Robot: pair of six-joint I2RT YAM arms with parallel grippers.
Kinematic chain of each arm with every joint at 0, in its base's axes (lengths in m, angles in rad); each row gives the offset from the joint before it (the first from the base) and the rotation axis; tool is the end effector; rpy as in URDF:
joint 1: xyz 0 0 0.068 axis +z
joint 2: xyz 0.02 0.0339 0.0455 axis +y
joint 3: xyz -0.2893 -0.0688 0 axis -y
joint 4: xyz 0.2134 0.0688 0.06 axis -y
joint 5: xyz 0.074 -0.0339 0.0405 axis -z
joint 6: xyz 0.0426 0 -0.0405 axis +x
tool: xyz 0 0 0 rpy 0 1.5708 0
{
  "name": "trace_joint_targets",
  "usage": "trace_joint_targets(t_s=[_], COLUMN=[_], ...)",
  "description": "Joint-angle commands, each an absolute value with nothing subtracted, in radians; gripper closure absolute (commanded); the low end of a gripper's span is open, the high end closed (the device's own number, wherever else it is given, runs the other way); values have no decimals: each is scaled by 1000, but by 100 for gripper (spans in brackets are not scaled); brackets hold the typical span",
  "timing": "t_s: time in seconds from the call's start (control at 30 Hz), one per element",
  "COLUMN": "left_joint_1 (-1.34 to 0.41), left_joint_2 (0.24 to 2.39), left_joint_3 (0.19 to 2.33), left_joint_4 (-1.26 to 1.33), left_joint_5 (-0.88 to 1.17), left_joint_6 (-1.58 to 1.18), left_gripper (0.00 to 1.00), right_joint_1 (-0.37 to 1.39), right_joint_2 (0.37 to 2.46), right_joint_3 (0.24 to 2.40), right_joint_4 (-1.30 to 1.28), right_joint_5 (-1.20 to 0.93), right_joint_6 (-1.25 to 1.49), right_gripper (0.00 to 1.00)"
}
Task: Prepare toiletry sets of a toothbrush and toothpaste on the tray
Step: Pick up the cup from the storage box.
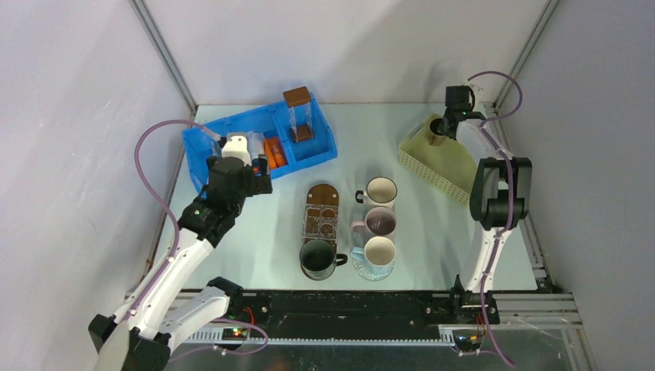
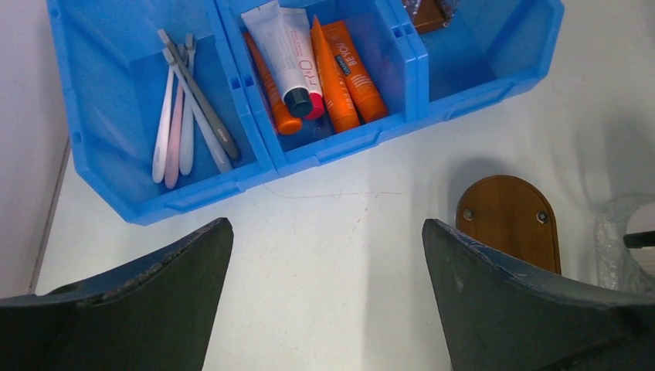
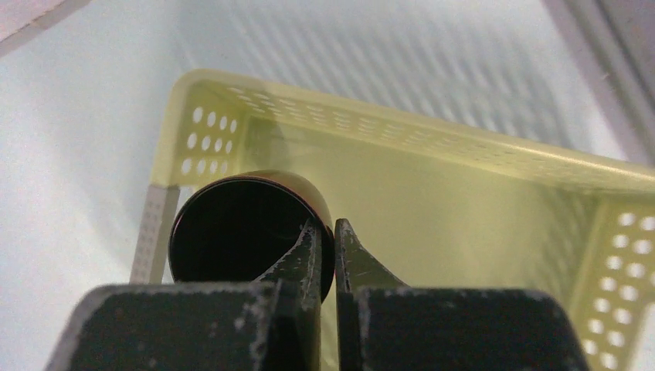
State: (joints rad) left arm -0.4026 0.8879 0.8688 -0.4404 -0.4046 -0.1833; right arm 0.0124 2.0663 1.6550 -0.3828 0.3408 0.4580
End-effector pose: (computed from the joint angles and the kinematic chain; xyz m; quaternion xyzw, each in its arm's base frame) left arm 0.1477 -0.0447 0.3437 -0.0143 0.8388 0.0142 0.5440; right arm 0.4573 -0.0086 0.2563 0.2642 0.8754 -0.0657 0.3995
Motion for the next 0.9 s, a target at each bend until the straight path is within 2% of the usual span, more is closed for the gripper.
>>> trace_joint_targets(t_s=[0.0,0.27,0.47,0.87], left_joint_1=[-395,-394,-399,-497], left_joint_2=[868,884,926,1052], left_joint_3=[864,925,1021,1231], left_joint_4=[-410,-468,-522,-622], left_joint_5=[-341,-191,-77,-17], left_joint_6=[-146,-113,-155,-239], left_gripper=[0,0,2,2], right_joint_1=[17,94,219,511], right_joint_2=[1879,1660,1516,1410], right_joint_3=[1630,1545,1474,1453], right_joint_4=[-335,-347,-332,-377], right_joint_5=[301,109,-23,-181], right_joint_6=[291,22,-158,-342], right_gripper=[100,100,100,100])
